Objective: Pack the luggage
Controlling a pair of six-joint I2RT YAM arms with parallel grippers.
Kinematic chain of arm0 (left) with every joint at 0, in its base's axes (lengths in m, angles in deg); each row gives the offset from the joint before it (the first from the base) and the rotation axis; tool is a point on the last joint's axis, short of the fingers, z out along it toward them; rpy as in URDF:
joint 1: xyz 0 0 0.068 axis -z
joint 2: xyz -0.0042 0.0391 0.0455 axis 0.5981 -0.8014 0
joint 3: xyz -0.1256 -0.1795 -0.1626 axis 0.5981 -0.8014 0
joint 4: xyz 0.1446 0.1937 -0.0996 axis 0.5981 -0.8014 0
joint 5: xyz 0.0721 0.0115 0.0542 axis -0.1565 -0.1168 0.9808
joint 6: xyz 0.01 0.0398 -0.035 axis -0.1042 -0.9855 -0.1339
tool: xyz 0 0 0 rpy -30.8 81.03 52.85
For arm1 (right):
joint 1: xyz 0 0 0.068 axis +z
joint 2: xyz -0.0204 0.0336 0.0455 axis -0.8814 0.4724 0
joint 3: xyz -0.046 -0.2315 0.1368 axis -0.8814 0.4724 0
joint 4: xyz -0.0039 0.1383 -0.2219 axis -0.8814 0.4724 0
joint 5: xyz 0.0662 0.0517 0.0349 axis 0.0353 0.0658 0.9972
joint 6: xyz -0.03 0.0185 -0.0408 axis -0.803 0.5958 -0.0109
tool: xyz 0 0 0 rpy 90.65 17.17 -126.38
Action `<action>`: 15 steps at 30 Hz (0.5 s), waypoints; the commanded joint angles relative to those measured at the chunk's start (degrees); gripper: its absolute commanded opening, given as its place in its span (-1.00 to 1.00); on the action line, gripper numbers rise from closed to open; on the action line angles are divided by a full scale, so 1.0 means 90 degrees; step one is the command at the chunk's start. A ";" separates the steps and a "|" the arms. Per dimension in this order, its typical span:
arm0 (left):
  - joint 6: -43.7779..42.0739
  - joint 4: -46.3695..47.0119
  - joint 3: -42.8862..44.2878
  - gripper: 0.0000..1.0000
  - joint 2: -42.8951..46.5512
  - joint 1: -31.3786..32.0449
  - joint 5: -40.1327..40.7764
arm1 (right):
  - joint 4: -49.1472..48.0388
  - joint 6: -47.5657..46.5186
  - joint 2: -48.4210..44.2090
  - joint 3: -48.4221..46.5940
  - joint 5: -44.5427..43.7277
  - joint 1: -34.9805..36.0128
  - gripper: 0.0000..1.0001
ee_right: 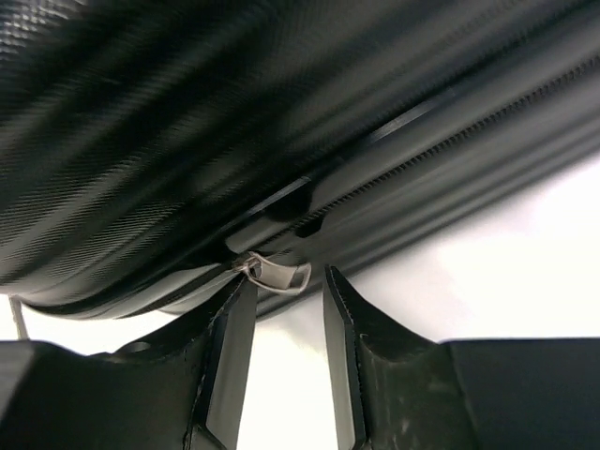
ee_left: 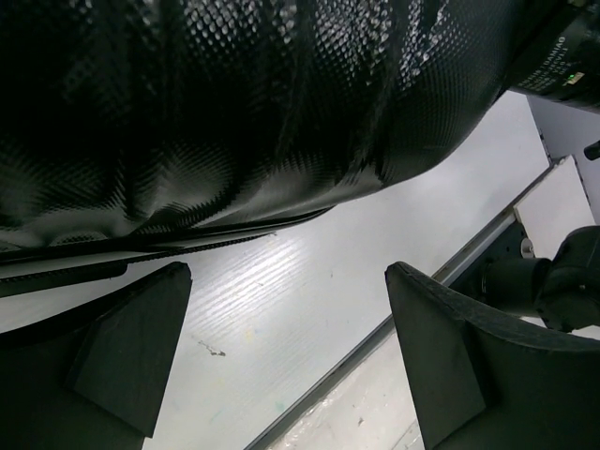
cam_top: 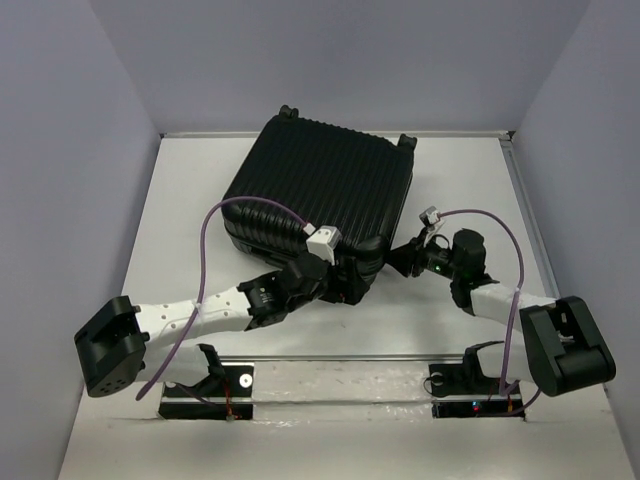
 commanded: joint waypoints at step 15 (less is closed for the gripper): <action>-0.0096 0.0067 0.0702 0.91 -0.0100 -0.0167 0.0533 | -0.1525 0.0353 0.0174 -0.0342 0.1153 0.0053 -0.58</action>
